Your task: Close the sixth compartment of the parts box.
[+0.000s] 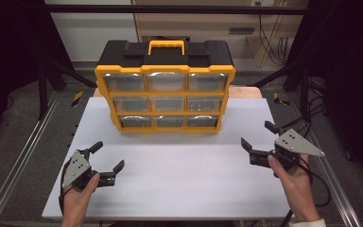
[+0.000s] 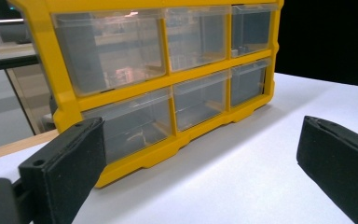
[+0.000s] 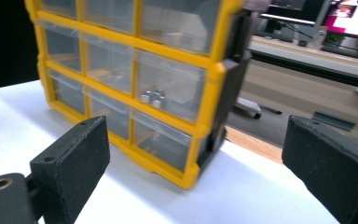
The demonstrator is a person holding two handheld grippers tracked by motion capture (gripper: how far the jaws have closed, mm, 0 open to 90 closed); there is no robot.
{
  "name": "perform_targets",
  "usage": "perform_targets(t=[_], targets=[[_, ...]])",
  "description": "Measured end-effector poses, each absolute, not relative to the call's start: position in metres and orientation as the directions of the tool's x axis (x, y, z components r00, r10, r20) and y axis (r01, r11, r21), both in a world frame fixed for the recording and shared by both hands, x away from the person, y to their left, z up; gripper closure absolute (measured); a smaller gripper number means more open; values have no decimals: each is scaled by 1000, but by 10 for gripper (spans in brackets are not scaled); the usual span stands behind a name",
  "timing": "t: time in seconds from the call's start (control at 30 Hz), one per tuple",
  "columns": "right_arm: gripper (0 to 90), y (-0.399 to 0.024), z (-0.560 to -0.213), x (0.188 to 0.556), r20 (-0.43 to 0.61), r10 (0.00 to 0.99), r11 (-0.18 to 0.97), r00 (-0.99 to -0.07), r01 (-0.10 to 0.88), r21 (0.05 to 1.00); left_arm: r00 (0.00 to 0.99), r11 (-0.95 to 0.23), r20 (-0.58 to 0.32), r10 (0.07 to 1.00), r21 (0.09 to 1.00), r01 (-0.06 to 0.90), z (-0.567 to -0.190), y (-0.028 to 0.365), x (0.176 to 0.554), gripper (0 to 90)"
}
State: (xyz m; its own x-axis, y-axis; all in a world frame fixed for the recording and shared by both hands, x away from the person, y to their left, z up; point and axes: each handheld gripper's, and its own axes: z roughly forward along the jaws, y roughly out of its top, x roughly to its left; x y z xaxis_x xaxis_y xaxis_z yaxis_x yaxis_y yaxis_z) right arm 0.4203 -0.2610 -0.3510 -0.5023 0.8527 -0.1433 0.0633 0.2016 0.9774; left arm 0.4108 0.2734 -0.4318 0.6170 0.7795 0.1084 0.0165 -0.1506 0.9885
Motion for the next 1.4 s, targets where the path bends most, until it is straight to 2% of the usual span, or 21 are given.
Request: perform_targets(t=[0.33,0.6,1.4], targets=[[104,-283,-359,410,-155,860,208,-487,56,976,619,-159,117,777,987,12,-430,276,409,12],[41,-288,-370,412,-124,856,192,-502,85,978,618,-145,105,779,989,15,-430,277,410,12],[36,-281,-404,410,-110,831,205,-546,116,972,635,-158,105,765,987,26,-432,278,411,9]])
